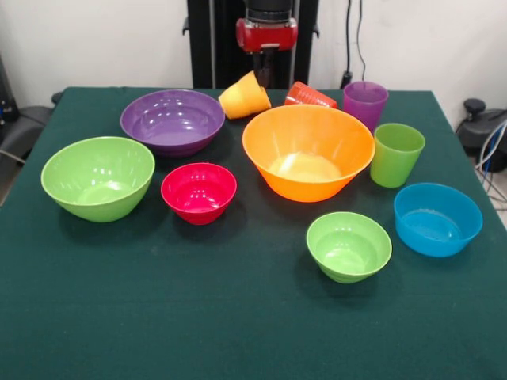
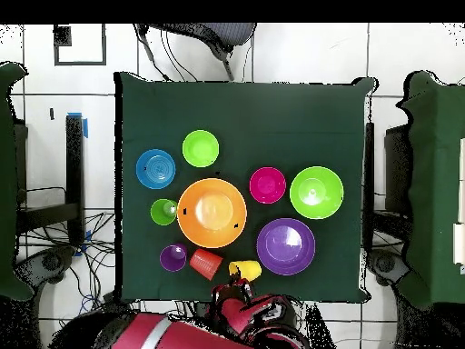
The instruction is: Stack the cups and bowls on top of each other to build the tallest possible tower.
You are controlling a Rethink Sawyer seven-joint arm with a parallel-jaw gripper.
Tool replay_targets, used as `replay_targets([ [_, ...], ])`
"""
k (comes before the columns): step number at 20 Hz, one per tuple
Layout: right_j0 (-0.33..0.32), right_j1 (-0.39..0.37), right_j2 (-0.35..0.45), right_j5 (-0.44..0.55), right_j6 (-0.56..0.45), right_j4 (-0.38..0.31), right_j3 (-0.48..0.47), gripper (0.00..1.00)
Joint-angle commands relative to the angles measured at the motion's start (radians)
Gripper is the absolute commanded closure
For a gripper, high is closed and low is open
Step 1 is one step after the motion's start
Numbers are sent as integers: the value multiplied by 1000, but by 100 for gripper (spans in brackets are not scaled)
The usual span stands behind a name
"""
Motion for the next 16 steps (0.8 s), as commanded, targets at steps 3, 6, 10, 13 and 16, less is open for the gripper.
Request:
replay_targets([
  [3,87,22,-79,66,-6,6,-179,100],
  [6,118,51,-123,27,-2,27,-199,100],
  [10,151,115,-162,-14,8,59,-230,100],
  [13,166,171,-188,-40,16,90,-255,100],
  [16,164,207,-185,-44,28,95,-275,100],
])
